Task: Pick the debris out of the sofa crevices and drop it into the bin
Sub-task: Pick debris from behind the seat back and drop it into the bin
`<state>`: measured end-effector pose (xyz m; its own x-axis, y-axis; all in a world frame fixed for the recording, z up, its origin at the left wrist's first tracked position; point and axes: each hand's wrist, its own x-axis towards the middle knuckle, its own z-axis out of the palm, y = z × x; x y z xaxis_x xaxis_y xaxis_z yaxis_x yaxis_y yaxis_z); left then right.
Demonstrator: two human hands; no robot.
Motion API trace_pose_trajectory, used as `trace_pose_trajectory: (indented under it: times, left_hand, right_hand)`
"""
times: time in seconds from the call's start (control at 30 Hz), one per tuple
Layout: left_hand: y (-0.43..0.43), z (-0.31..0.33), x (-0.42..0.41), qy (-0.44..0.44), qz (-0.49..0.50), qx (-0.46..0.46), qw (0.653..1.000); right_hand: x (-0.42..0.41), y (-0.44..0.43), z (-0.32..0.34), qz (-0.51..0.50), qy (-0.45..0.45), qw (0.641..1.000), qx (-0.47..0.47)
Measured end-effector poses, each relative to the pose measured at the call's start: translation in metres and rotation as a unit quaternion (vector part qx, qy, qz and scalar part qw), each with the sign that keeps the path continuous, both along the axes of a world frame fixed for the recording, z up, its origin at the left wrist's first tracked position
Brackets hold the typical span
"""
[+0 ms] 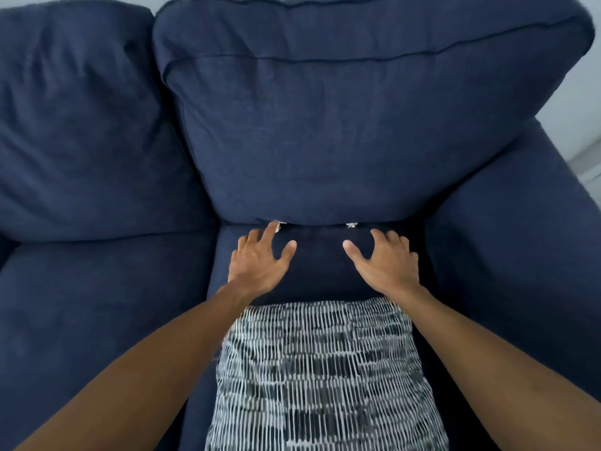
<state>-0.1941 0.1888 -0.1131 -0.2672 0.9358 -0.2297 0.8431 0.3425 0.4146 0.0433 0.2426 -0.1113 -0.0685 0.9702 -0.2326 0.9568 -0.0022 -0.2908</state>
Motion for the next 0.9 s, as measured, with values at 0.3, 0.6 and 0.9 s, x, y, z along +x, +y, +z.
trace_pose_trajectory:
  times: [0.3,0.6,0.9]
  left_hand:
    - [0.080,-0.102,-0.039,-0.034,0.046,0.050,0.997]
    - [0.114,-0.144,-0.044,0.034,0.028,0.146,0.988]
    - [0.088,-0.115,-0.048,-0.008,0.033,0.186,0.982]
  right_hand:
    - [-0.022,0.070,-0.102,-0.072,0.090,0.993,0.017]
    - [-0.043,0.098,-0.138,-0.153,0.130,0.976,0.086]
    - [-0.029,0.085,-0.107,-0.149,0.162,0.973,0.066]
